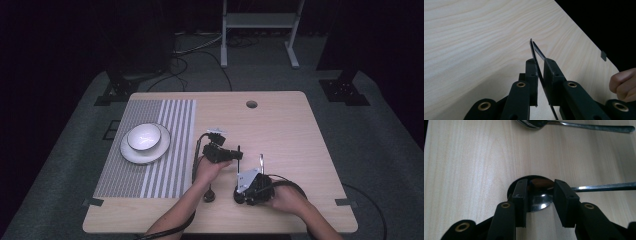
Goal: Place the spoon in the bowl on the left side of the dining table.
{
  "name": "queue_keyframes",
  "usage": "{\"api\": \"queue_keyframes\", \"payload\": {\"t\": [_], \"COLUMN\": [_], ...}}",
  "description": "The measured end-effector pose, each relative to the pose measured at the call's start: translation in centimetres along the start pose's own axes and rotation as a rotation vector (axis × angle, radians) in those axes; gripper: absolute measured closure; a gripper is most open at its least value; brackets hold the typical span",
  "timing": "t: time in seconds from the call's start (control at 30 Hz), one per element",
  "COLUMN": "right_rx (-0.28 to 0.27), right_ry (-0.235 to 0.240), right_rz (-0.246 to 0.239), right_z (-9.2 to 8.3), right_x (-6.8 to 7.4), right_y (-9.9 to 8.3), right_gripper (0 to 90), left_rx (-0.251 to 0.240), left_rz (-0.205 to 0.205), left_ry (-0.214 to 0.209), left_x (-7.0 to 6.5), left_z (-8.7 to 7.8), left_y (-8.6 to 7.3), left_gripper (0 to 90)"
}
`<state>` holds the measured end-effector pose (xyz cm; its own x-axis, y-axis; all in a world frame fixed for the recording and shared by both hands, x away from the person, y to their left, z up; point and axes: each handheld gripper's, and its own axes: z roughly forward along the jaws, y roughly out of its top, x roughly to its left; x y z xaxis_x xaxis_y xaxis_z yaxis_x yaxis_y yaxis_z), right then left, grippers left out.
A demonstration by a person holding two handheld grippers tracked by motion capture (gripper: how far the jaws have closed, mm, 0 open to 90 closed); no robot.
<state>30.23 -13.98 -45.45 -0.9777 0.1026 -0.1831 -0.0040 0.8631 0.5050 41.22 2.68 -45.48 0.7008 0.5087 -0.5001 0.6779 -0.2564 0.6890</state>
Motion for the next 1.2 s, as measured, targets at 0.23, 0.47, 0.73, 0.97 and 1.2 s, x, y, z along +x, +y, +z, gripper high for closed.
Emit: {"api": "queue_keyframes", "payload": {"t": [0.23, 0.47, 0.73, 0.97, 1.2], "right_rx": [0.002, -0.079, -0.126, -0.162, -0.196], "right_ry": [-0.014, -0.018, -0.016, -0.014, -0.024], "right_rz": [0.038, 0.125, 0.232, 0.295, 0.355], "right_z": [-0.1, -0.9, -2.3, -2.9, -3.8], "right_x": [-0.2, -0.5, -1.2, -1.6, -1.9], "right_y": [-0.4, -1.7, -3.3, -4.7, -5.7], "right_gripper": [54.6, 51.6, 48.8, 47.1, 45.5], "left_rx": [-0.045, -0.066, -0.092, -0.104, -0.119], "left_rz": [-0.017, 0.058, 0.125, 0.162, 0.182], "left_ry": [-0.083, -0.097, -0.06, -0.038, -0.032], "left_x": [-0.7, -2.6, -3.4, -3.9, -4.2], "left_z": [-0.6, -1.5, -3.4, -4.7, -5.7], "left_y": [0.6, 1.8, 2.8, 3.4, 3.8], "left_gripper": [88.0, 89.2, 89.2, 89.2, 89.2]}}
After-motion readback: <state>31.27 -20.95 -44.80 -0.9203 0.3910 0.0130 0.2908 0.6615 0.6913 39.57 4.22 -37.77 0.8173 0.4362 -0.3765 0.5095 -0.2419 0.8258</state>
